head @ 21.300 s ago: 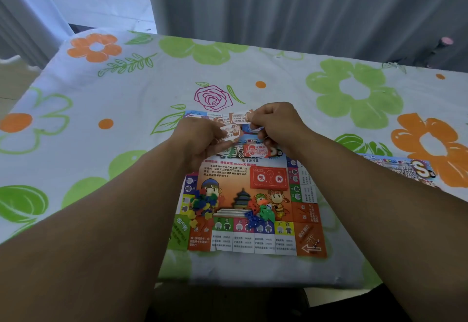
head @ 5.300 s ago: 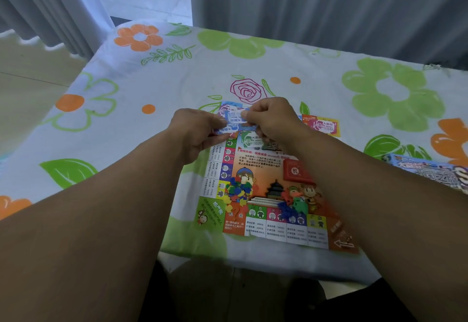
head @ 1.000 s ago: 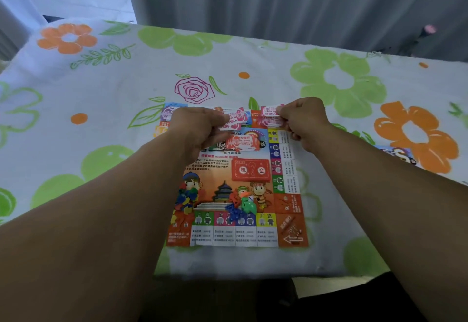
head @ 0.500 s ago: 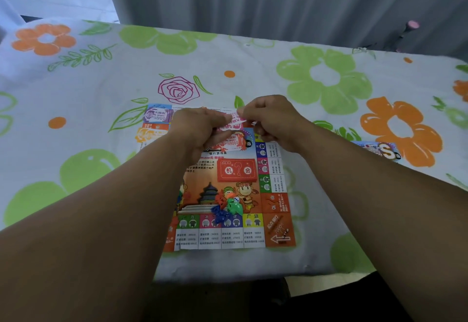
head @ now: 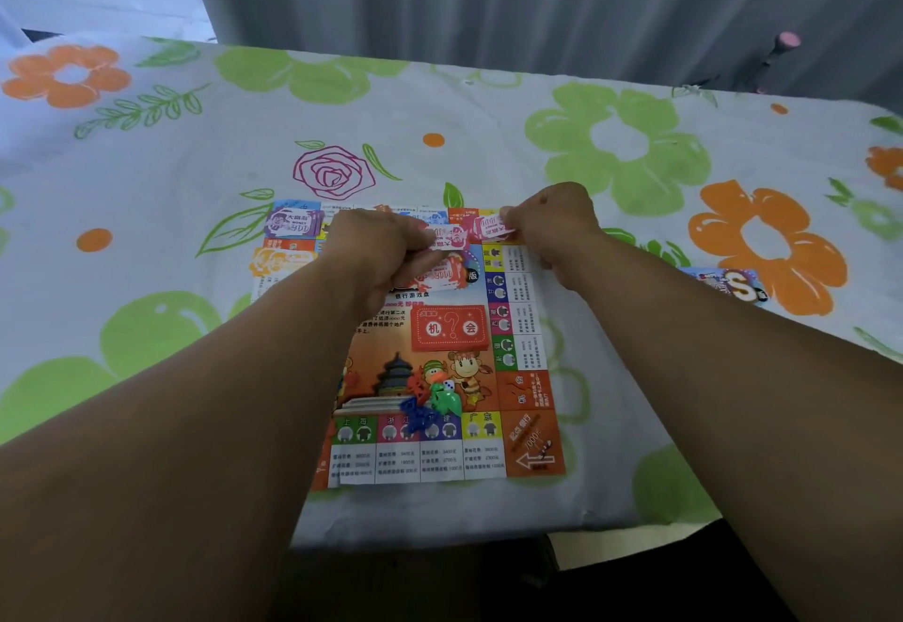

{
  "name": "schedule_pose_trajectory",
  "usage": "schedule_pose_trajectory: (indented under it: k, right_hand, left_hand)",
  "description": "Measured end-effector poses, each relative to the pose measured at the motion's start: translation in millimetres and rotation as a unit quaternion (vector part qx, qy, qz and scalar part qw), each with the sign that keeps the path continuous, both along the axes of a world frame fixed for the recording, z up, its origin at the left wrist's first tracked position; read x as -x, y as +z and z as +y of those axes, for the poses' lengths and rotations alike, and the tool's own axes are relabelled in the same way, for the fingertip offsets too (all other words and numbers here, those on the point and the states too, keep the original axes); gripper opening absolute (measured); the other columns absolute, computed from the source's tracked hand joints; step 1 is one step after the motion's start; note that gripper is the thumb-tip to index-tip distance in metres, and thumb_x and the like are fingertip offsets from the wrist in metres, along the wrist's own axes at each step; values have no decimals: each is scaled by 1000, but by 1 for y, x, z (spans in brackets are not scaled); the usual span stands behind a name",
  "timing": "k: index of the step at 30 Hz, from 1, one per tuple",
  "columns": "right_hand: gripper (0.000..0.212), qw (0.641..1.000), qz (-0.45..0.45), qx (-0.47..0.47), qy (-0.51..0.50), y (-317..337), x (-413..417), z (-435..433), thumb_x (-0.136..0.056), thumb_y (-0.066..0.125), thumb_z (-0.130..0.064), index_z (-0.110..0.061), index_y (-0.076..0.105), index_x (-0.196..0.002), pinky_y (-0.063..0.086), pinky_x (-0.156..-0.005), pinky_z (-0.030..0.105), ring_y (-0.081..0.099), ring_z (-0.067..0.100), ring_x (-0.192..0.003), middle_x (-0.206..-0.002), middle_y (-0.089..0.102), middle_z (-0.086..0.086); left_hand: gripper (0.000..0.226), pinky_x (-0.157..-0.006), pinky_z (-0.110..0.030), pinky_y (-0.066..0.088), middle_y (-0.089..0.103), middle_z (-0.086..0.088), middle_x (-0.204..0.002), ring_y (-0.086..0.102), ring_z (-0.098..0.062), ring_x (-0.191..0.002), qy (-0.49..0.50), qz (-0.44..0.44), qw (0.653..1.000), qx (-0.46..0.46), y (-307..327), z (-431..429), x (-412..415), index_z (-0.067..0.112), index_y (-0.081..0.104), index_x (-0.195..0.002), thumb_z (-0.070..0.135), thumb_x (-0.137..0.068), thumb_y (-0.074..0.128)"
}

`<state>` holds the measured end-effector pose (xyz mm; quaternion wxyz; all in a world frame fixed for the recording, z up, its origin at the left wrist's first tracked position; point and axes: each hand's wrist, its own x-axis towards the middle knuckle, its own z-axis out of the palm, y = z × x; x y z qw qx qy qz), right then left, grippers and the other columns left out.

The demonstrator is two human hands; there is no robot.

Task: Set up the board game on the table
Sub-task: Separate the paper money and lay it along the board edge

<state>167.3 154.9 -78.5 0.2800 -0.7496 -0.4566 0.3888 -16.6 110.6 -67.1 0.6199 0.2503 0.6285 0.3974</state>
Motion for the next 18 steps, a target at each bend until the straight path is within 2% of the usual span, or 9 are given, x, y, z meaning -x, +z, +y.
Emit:
schedule_pose_trajectory:
  k: [2,4,6,8,11,14,16,18]
  right_hand:
    - [33,1000,-21,-23,2,-1,0,1,-87,76,-24,-14,48,-72,40,-57,32,58,24,-65,-76,62,8]
    - [32,999,8,-32,18,2,2,0,-88,75,-28,-14,49,-74,41,-58,33,58,22,-64,-77,62,8]
    - [28,995,75,-3,58,10,6,-5,-91,71,-35,-13,56,-83,39,-52,27,55,16,-54,-75,64,5]
    - [29,986,105,39,124,14,9,-10,-91,71,-37,-10,62,-85,34,-45,23,48,13,-49,-74,64,5]
    - [17,978,95,58,176,14,11,-14,-92,72,-23,-9,65,-86,34,-42,20,48,11,-48,-73,67,5]
    - [13,987,97,44,122,12,8,-12,-93,70,-18,-6,66,-93,34,-41,21,49,11,-48,-76,68,8]
    - [14,994,81,23,71,9,4,-9,-93,70,-19,-7,63,-91,35,-41,22,50,12,-48,-76,66,9]
    - [15,997,63,10,40,7,-1,-7,-94,69,-20,-10,60,-87,35,-41,21,51,12,-46,-72,64,7]
  left_hand:
    - [8,-84,-35,61,70,-15,-105,74,-21,-88,-8,8,1000,-9,-1,0,-2,-4,66,-95,-5,-88,69]
    - [9,-78,-33,62,72,-17,-101,75,-20,-83,-10,9,1000,-7,-1,0,-3,-1,67,-97,-2,-88,70]
    - [9,-71,-32,64,74,-17,-91,77,-24,-77,3,-15,1000,14,1,-1,-4,0,67,-96,1,-88,71]
    - [11,-69,-32,63,74,-19,-88,77,-28,-76,7,-25,999,20,2,-1,-4,-1,66,-97,2,-88,71]
    - [11,-70,-32,63,75,-21,-88,77,-29,-77,12,-32,999,15,1,0,-6,-2,67,-98,2,-89,71]
    - [13,-81,-37,62,76,-19,-82,76,-28,-81,10,-36,999,14,0,1,-8,-5,65,-100,4,-91,69]
    - [8,-91,-40,56,71,-19,-81,70,-28,-83,0,-23,1000,13,-1,1,-6,-3,63,-92,4,-94,65]
    - [11,-90,-40,54,66,-20,-84,62,-28,-81,-1,-8,1000,11,-1,1,-2,1,60,-86,2,-96,60]
